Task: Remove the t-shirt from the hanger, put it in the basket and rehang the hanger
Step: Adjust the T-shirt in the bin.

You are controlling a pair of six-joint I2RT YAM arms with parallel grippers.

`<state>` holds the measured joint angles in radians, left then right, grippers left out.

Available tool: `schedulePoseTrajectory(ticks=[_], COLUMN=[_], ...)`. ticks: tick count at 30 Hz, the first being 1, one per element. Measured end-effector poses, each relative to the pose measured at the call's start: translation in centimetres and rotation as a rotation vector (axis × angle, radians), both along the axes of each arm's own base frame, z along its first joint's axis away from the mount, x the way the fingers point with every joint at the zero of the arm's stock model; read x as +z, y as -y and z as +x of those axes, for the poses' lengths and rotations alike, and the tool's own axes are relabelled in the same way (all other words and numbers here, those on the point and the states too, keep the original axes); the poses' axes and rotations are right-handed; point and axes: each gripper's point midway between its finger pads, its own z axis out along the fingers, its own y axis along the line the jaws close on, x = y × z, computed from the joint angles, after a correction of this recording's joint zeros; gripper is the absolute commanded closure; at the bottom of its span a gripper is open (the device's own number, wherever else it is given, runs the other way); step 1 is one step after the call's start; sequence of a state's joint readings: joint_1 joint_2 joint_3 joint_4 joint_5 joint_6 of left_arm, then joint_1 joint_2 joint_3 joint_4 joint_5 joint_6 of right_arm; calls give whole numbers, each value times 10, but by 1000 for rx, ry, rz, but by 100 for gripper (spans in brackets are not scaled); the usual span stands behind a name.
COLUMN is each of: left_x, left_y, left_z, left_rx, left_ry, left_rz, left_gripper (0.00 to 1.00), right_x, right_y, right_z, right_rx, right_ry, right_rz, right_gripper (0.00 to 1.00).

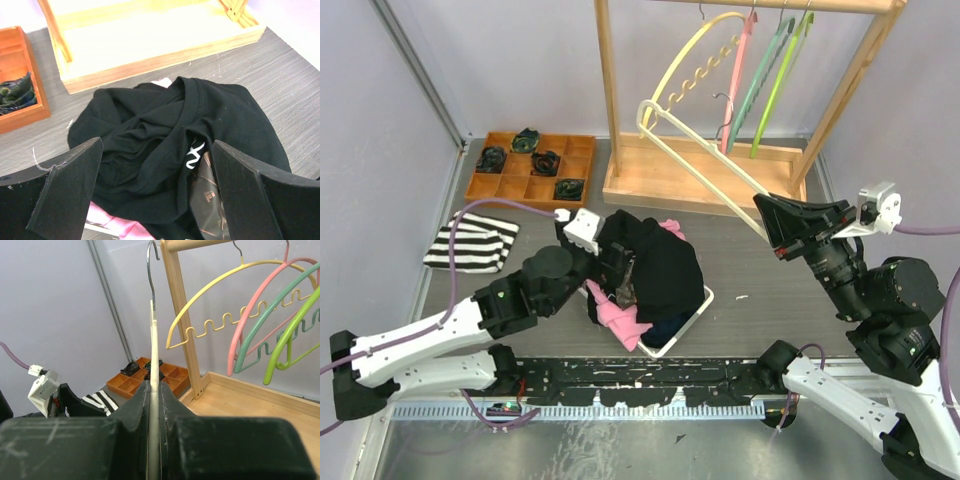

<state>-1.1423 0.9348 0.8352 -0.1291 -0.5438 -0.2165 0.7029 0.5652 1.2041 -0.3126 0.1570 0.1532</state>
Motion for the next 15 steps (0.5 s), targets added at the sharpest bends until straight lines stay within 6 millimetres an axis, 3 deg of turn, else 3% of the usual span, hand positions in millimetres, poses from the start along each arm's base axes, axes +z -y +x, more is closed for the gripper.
schedulePoseTrajectory(ticks=[6,15], left_x=[28,63], left_y=[-20,-50], left_z=[-1,-8], left_rx=[28,58], left_ry=[58,132], left_rz=[-15,-76], left_gripper=[2,2], right_x=[2,-24], right_y=[-12,-55], right_z=[13,69], right_rx=[4,-14], right_ry=[-9,-118], right_rz=[0,-30], right_gripper=[99,99])
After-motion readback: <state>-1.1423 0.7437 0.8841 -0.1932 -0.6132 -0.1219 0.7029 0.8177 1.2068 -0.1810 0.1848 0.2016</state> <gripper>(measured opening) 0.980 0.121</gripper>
